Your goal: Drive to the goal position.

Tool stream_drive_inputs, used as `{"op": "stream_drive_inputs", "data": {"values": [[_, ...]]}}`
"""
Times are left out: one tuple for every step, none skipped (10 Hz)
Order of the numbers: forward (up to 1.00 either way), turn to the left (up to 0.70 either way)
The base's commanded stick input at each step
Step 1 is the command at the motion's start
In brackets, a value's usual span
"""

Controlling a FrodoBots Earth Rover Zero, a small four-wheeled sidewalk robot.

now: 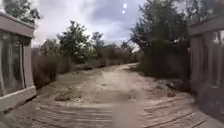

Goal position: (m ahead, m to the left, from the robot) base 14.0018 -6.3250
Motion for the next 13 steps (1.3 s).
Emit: {"op": "stream_drive_inputs", "data": {"values": [[0.85, 0.0], [0.85, 0.0], [0.85, 0.0], [0.85, 0.0], [0.85, 0.0], [0.85, 0.0], [0.85, 0.0], [0.85, 0.0], [0.85, 0.0], [0.85, 0.0], [0.85, 0.0], [0.85, 0.0], [0.85, 0.0]]}}
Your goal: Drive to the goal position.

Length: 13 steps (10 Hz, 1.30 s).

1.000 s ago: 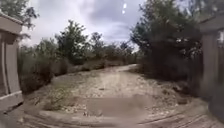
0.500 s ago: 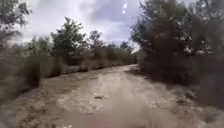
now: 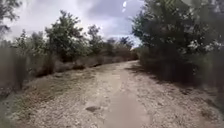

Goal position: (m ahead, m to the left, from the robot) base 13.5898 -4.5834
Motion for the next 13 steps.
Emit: {"op": "stream_drive_inputs", "data": {"values": [[0.85, 0.0], [0.85, 0.0], [0.85, 0.0], [0.85, 0.0], [0.85, 0.0], [0.85, 0.0], [0.85, 0.0], [0.85, 0.0], [0.85, 0.0], [0.85, 0.0], [0.85, 0.0], [0.85, 0.0], [0.85, 0.0]]}}
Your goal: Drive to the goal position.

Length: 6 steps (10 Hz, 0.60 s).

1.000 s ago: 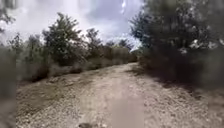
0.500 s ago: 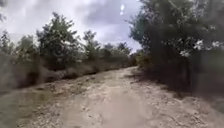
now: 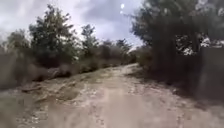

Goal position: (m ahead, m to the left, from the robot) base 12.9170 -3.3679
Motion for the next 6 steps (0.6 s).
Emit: {"op": "stream_drive_inputs", "data": {"values": [[0.85, 0.0], [0.85, 0.0], [0.85, 0.0], [0.85, 0.0], [0.85, 0.0], [0.85, 0.0]]}}
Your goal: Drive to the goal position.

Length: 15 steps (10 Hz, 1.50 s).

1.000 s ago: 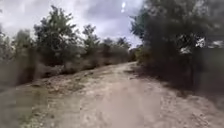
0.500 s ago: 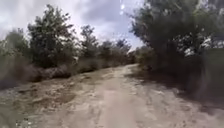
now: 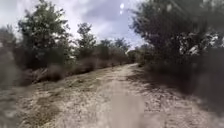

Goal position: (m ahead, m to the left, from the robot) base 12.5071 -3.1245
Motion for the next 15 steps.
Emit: {"op": "stream_drive_inputs", "data": {"values": [[0.85, 0.0], [0.85, 0.0], [0.85, 0.0], [0.85, 0.0], [0.85, 0.0], [0.85, 0.0], [0.85, 0.0], [0.85, 0.0], [0.85, 0.0], [0.85, 0.0], [0.85, 0.0], [0.85, 0.0], [0.85, 0.0], [0.85, 0.0], [0.85, 0.0]]}}
